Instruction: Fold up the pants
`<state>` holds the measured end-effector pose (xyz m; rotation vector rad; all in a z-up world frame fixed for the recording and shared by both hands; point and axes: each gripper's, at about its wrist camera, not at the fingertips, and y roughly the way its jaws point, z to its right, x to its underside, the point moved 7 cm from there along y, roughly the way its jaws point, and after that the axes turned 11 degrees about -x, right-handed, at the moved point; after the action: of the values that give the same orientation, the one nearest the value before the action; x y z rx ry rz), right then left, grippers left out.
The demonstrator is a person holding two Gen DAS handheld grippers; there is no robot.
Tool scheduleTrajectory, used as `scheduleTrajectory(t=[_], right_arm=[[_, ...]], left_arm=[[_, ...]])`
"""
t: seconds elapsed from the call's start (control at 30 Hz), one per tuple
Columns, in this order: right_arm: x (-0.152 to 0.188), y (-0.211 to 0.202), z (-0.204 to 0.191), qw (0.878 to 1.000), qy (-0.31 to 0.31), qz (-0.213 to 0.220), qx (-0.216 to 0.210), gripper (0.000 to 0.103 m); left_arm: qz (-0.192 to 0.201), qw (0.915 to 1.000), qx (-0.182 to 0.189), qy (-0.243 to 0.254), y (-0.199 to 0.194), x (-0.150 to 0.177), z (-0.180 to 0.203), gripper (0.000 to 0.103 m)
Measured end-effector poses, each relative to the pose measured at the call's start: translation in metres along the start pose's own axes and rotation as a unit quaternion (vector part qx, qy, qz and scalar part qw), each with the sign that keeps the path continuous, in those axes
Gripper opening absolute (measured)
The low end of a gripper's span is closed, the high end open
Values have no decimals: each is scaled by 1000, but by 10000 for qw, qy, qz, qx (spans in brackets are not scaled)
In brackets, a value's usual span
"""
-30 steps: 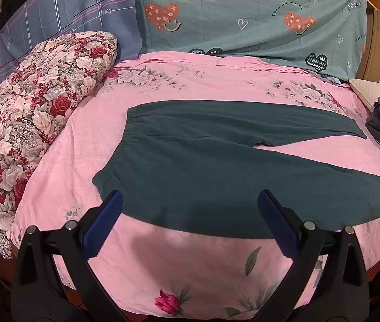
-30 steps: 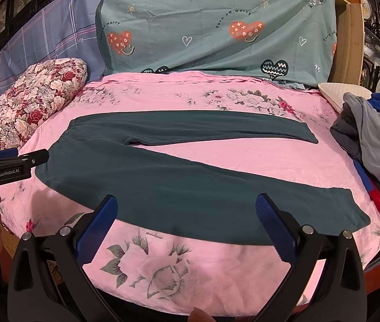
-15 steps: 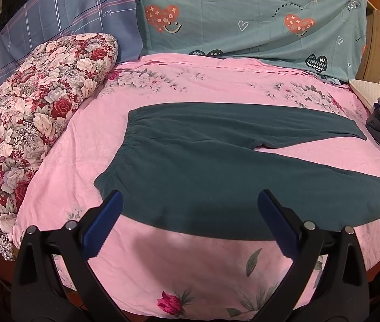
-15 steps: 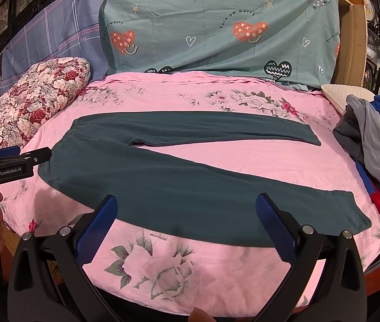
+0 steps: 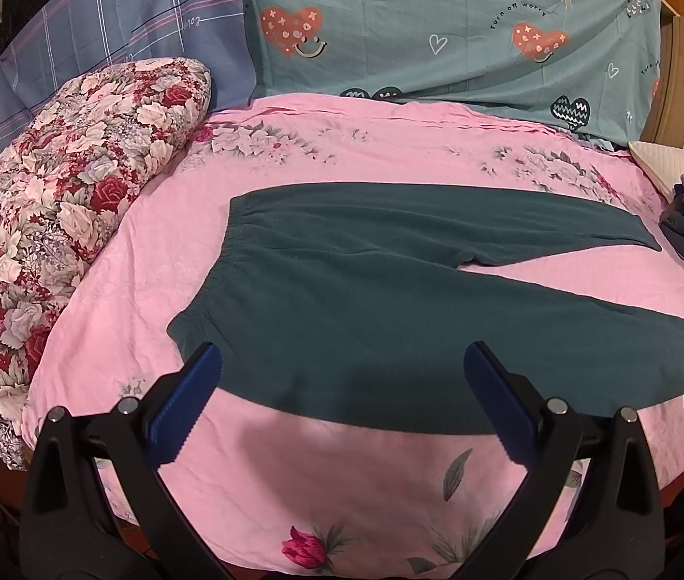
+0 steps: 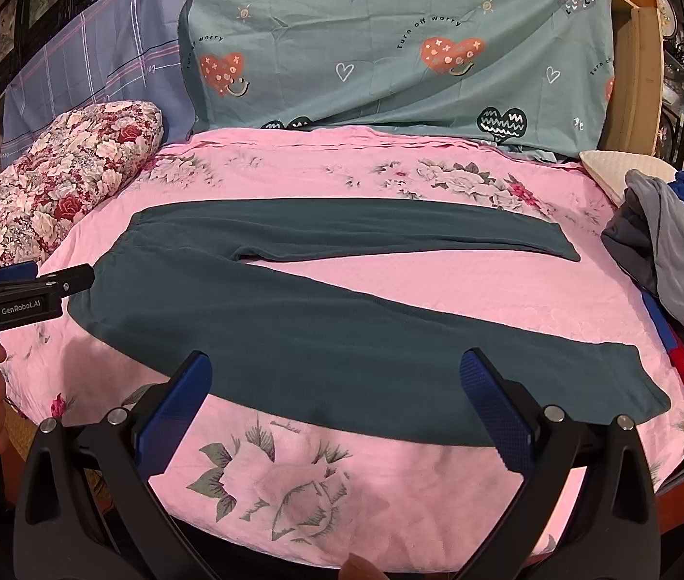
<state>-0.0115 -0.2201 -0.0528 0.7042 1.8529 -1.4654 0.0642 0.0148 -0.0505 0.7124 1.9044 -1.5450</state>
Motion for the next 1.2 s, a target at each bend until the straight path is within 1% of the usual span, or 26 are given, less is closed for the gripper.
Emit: scheduleTrajectory(t=[0.43,0.57,0.63,0.67,0.7,0.73,0.83,0.9,0.97,1.07,1.13,1.17,1.2], right_arm=[[0,4,-5,9999,-109,-37,-18,102],[-5,11,-2,9997,-199,-147,-10,102],[-10,19,2,9994,-268,-227,63,102],[-13,23,5,9991,-302,-254,157,102],[-17,28,9,9988,-325,-282,237,102],[-21,34,12,9986,-329,-324,268,102],[-33,56,19,9978,-329,-538,226,102],[-44,73,21,9966,-413,-673,226,102],[-57,90,21,9950,-539,-803,240,102],[-86,118,25,9931,-741,-886,203,102],[-107,140,30,9923,-849,-897,126,102],[-116,151,31,9918,-897,-909,22,99],[-125,167,33,9906,-938,-989,-121,89]], left_arm=[[18,10000,-22,24,5,0,-1,101],[41,9991,-217,355,27,-12,-11,101],[120,9985,-360,389,41,-22,-23,101],[154,9973,-565,436,52,-29,-30,101],[126,9964,-684,485,64,-35,-35,101],[89,9963,-685,513,74,-42,-38,101],[-30,9969,-562,555,110,-64,-42,101],[-263,9971,-470,536,143,-82,-44,101],[-553,9972,-214,445,176,-97,-46,101],[-931,9950,58,351,222,-116,-51,101],[-1070,9936,18,367,248,-125,-57,101],[-1153,9926,-31,372,262,-129,-61,100],[-1233,9917,-8,358,271,-131,-64,91]])
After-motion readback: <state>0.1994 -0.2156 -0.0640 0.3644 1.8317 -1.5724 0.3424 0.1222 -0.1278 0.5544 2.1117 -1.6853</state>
